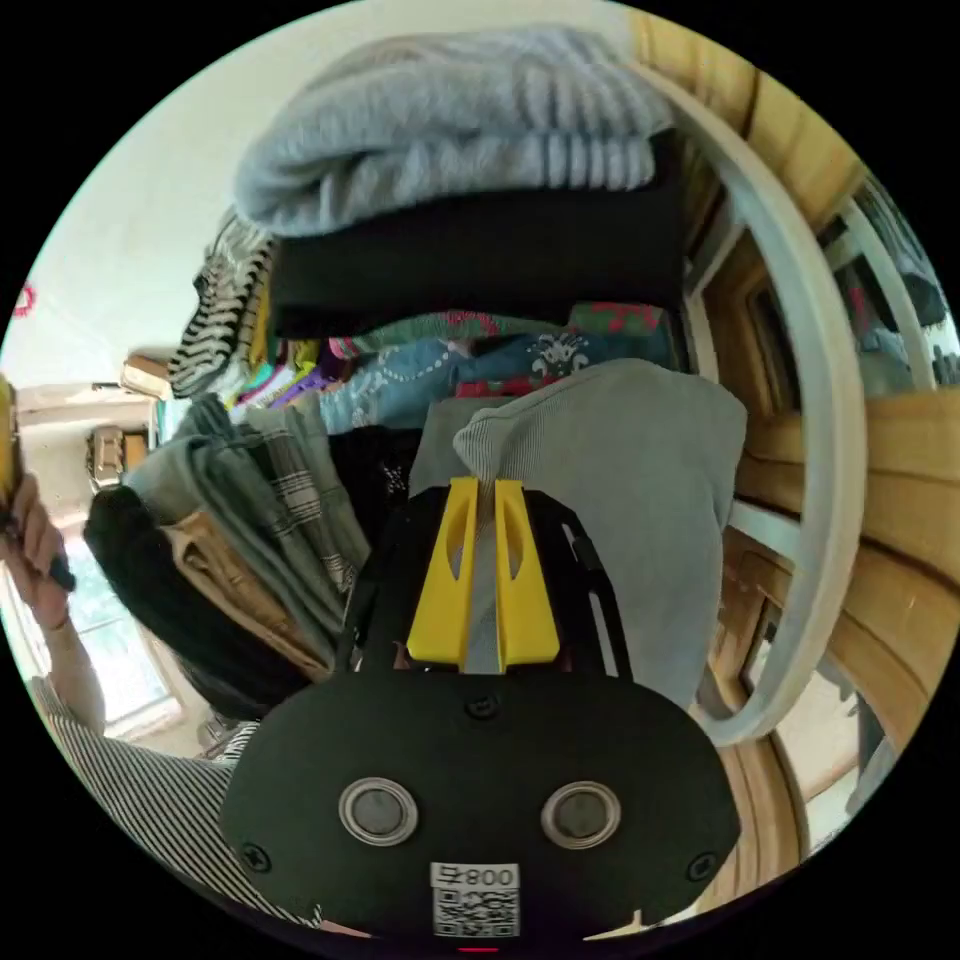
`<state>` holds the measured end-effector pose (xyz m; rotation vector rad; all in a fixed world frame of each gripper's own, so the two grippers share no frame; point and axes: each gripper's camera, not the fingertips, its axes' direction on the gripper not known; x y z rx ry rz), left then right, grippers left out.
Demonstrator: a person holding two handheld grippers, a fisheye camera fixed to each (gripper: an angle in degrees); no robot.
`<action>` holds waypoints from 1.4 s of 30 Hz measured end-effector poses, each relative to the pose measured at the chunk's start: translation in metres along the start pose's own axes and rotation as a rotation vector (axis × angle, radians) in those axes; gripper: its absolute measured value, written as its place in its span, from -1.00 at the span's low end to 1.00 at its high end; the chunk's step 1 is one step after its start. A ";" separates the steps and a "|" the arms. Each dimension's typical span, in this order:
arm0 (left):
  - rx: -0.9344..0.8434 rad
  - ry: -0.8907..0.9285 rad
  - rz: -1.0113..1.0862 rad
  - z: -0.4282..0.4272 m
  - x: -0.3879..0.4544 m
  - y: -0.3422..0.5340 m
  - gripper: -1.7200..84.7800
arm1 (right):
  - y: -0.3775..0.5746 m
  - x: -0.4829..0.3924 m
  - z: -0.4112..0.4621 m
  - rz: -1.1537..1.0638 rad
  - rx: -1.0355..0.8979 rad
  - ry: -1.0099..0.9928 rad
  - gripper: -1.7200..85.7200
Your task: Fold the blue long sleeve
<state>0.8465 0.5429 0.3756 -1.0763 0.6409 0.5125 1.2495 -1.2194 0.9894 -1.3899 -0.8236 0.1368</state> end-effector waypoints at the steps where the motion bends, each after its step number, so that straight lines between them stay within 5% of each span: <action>1: 0.000 0.007 0.004 -0.003 -0.001 0.002 -0.96 | 0.015 0.003 -0.016 0.022 0.048 -0.041 -0.90; 18: 0.027 0.223 0.159 -0.154 -0.020 0.084 -0.94 | 0.248 -0.079 -0.194 0.140 0.866 -0.272 -0.92; 32: 0.265 0.222 0.216 -0.361 -0.058 0.155 -0.88 | 0.329 -0.456 -0.285 -0.523 1.178 -0.272 -0.92; 42: 0.506 0.059 0.166 -0.518 -0.089 0.246 -0.83 | 0.373 -0.664 -0.233 -0.947 1.145 -0.372 -0.92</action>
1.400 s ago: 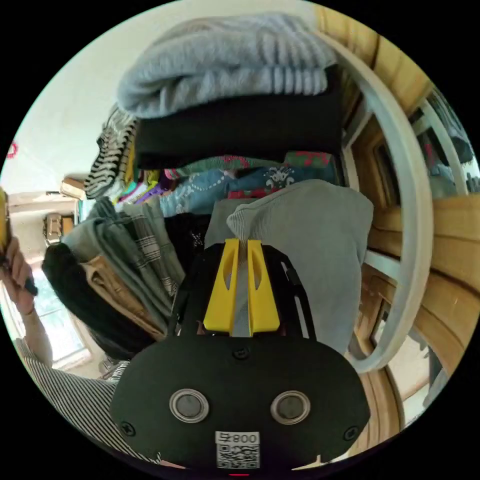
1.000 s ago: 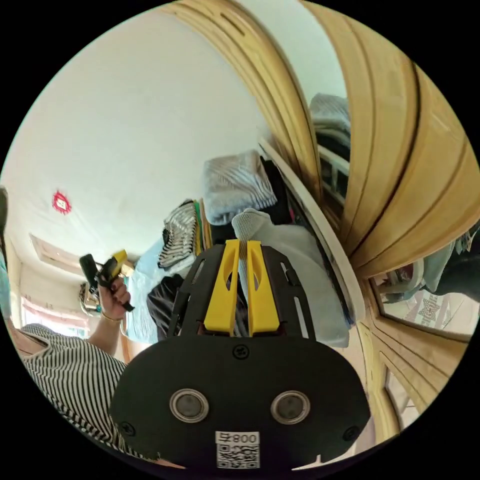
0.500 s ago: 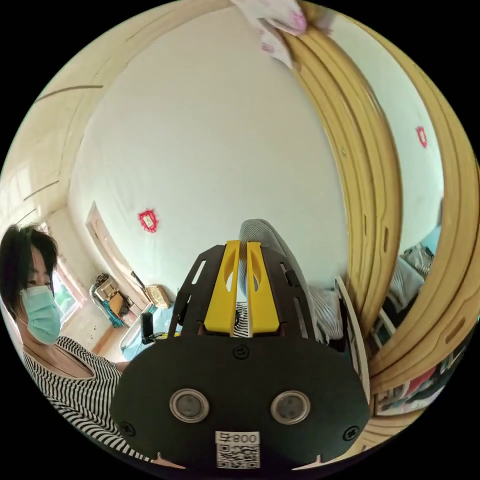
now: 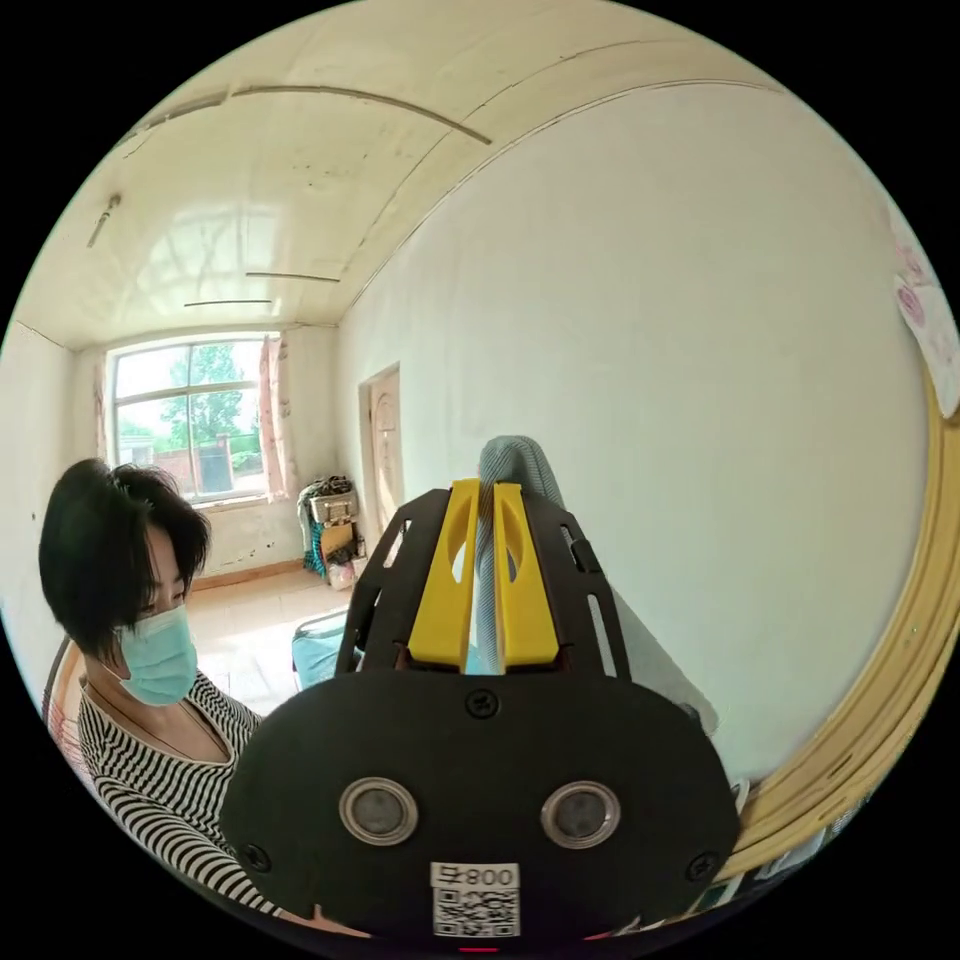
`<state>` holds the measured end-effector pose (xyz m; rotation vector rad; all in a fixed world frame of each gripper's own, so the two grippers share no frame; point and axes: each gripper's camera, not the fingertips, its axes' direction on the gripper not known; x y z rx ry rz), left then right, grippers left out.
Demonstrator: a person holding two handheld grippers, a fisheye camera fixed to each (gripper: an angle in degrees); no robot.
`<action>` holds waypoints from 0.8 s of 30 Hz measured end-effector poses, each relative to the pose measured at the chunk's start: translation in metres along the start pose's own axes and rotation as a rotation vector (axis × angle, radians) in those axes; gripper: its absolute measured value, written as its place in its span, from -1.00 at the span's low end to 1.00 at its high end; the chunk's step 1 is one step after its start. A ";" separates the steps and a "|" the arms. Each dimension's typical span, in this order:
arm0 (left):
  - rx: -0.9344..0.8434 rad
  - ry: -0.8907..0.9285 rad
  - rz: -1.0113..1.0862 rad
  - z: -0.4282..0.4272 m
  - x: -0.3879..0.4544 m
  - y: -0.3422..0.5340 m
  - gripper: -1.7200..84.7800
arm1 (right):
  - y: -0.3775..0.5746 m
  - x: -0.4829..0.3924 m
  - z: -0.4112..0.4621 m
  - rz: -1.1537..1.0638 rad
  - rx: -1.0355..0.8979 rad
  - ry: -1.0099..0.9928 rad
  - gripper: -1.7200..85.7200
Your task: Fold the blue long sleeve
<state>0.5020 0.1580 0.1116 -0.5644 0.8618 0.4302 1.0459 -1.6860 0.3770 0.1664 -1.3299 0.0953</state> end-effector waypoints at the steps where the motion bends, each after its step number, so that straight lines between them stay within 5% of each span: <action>1: 0.013 -0.014 0.001 -0.013 0.001 0.003 -0.83 | 0.006 -0.013 0.024 -0.011 -0.022 -0.033 -0.92; 12: 0.088 -0.413 -0.023 -0.230 0.057 0.062 -0.80 | 0.191 -0.092 0.238 0.076 -0.251 -0.466 -0.92; 24: 0.067 -0.377 -0.270 -0.398 -0.056 0.194 -0.64 | 0.407 -0.191 0.386 0.145 -0.331 -0.744 -0.92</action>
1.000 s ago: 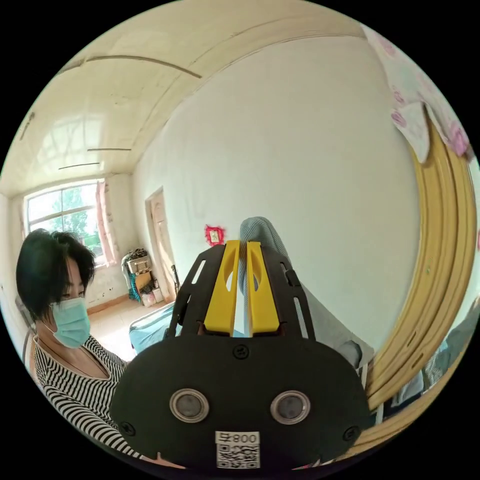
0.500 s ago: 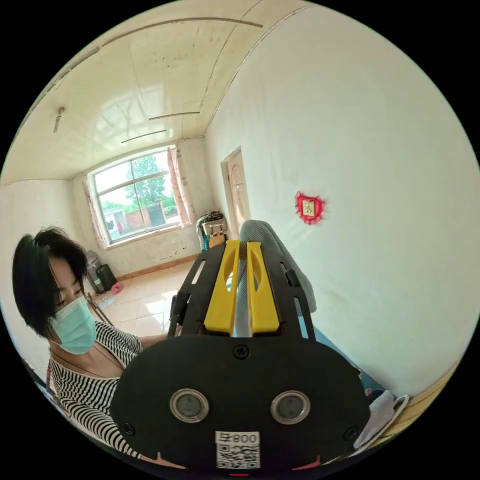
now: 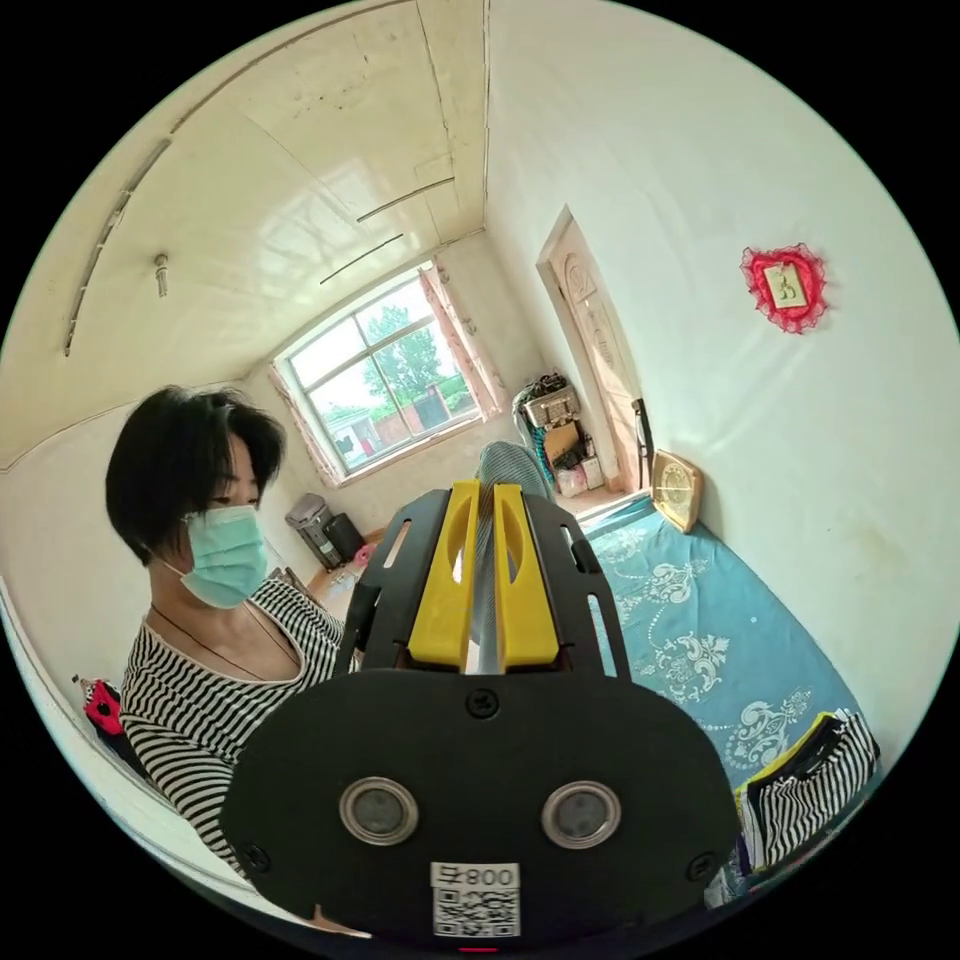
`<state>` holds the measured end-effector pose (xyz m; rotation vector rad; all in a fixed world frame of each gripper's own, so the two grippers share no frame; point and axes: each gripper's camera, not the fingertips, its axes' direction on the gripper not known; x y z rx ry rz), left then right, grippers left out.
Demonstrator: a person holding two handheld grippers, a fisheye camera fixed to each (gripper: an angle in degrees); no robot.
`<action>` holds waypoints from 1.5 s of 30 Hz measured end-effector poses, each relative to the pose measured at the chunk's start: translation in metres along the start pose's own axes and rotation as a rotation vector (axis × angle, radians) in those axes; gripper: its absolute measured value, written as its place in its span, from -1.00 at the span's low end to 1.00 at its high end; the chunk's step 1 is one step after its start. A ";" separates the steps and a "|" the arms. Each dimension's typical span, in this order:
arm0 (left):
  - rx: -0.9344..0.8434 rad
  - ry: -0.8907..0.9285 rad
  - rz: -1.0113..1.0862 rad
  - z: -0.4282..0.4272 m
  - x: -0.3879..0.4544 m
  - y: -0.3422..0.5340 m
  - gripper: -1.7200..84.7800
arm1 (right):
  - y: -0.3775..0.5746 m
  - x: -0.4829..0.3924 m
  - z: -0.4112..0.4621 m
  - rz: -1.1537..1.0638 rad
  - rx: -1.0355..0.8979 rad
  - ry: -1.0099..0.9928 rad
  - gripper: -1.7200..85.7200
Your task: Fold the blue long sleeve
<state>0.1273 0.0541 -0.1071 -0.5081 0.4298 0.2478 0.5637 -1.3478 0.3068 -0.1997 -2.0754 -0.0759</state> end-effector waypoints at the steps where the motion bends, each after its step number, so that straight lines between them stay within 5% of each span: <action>1: -0.031 0.009 -0.018 0.000 -0.012 0.007 -0.62 | 0.009 0.004 0.020 -0.002 -0.003 -0.043 -0.92; 8: -0.264 0.281 -0.096 0.046 -0.098 0.057 -0.55 | 0.036 -0.003 0.103 -0.084 -0.102 -0.134 -0.92; 17: -0.250 0.527 -0.116 0.044 -0.099 0.096 -0.55 | 0.071 0.012 0.092 -0.128 -0.125 -0.047 -0.92; 22: -0.279 0.441 -0.125 0.049 -0.081 0.124 -0.58 | 0.101 0.028 0.074 -0.151 -0.116 -0.069 -0.92; 29: -0.244 0.413 -0.133 0.054 -0.056 0.142 -0.88 | 0.145 0.061 0.033 -0.139 -0.110 -0.049 -0.92; 37: 0.054 0.115 -0.147 -0.098 -0.034 0.150 -0.92 | 0.223 0.128 -0.061 -0.023 -0.025 -0.030 -0.92; 45: 0.165 -0.258 0.083 -0.218 0.089 0.108 -0.93 | 0.321 0.161 -0.135 0.003 0.023 -0.132 -0.92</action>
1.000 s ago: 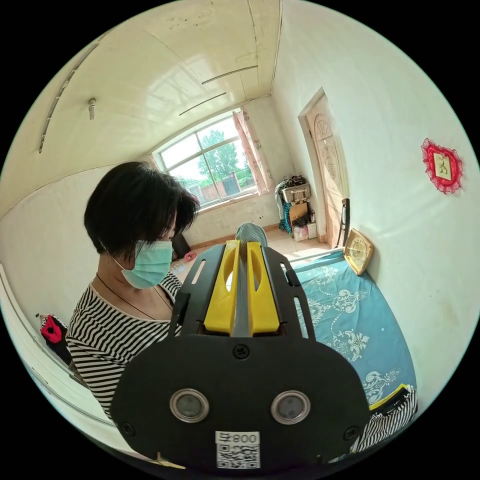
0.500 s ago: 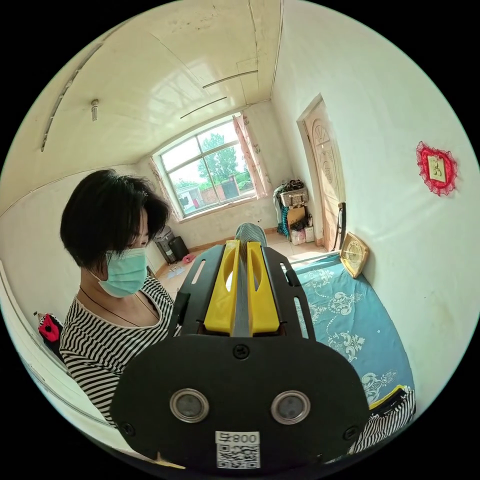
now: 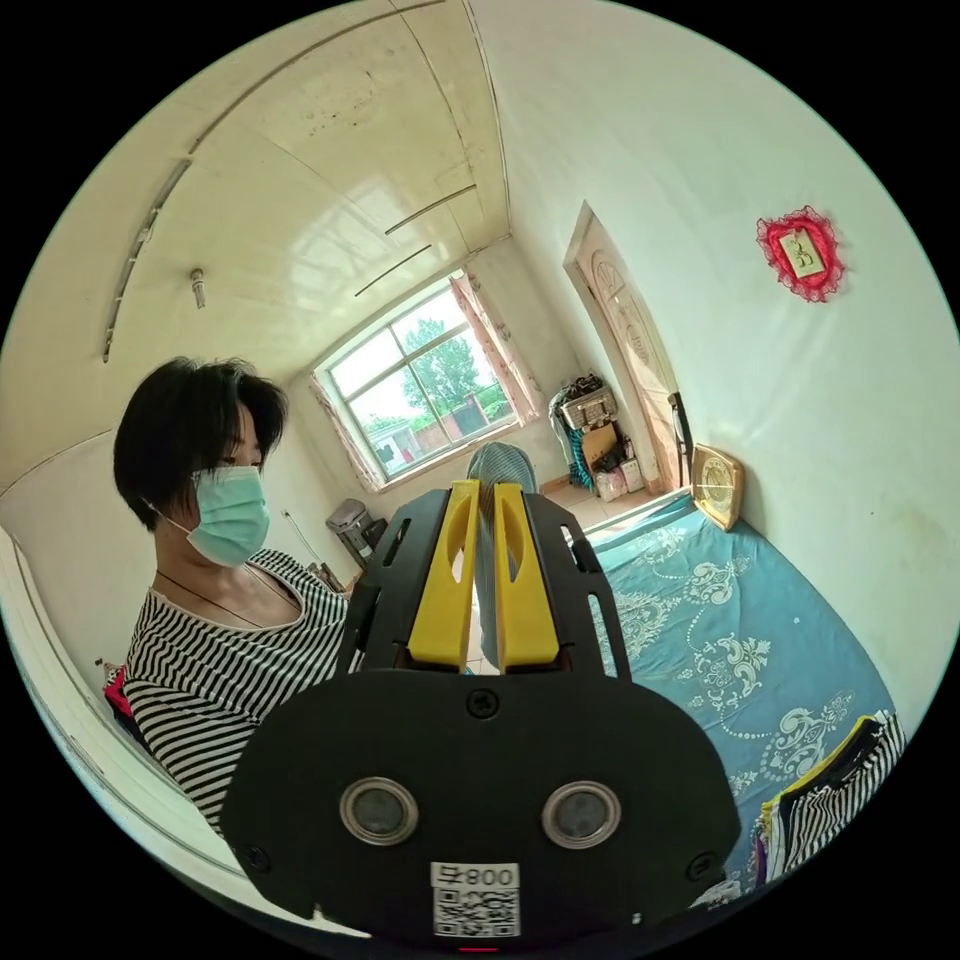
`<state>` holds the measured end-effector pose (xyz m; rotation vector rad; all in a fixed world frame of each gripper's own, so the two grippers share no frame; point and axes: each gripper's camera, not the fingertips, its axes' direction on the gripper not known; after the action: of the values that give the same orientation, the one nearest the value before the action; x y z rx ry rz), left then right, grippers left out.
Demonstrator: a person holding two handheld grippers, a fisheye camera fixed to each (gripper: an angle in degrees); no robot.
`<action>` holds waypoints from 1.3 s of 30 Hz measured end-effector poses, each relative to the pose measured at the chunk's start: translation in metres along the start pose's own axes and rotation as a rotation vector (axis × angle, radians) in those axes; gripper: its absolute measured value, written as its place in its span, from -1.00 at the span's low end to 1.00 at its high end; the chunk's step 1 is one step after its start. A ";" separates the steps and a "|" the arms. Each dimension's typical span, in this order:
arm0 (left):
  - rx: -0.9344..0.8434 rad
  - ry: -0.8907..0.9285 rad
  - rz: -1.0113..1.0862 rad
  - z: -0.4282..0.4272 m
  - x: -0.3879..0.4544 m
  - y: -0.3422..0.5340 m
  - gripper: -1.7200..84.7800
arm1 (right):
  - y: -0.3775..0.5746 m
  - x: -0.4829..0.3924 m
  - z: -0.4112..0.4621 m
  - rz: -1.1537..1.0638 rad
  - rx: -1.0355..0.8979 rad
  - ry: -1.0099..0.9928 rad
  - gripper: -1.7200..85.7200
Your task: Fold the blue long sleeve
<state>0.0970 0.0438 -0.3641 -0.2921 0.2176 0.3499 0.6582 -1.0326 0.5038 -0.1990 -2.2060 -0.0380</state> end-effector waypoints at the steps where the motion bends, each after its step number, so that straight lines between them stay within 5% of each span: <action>1: 0.008 -0.020 0.016 -0.008 0.008 -0.004 -0.93 | 0.014 -0.002 -0.011 -0.021 0.005 -0.038 -0.92; 8: 0.077 -0.160 0.117 -0.080 0.053 -0.019 -0.93 | 0.088 -0.019 -0.035 -0.053 -0.055 -0.079 -0.91; 27: 0.149 -0.121 0.050 -0.169 -0.036 -0.043 -0.93 | 0.178 -0.047 -0.004 0.077 -0.159 -0.147 -0.91; 39: 0.093 -0.187 0.156 -0.178 0.018 -0.131 -0.93 | 0.211 -0.076 -0.111 -0.002 -0.031 -0.167 -0.91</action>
<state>0.1334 -0.1250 -0.5033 -0.1493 0.0719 0.5169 0.8243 -0.8453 0.5000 -0.2245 -2.3735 -0.0591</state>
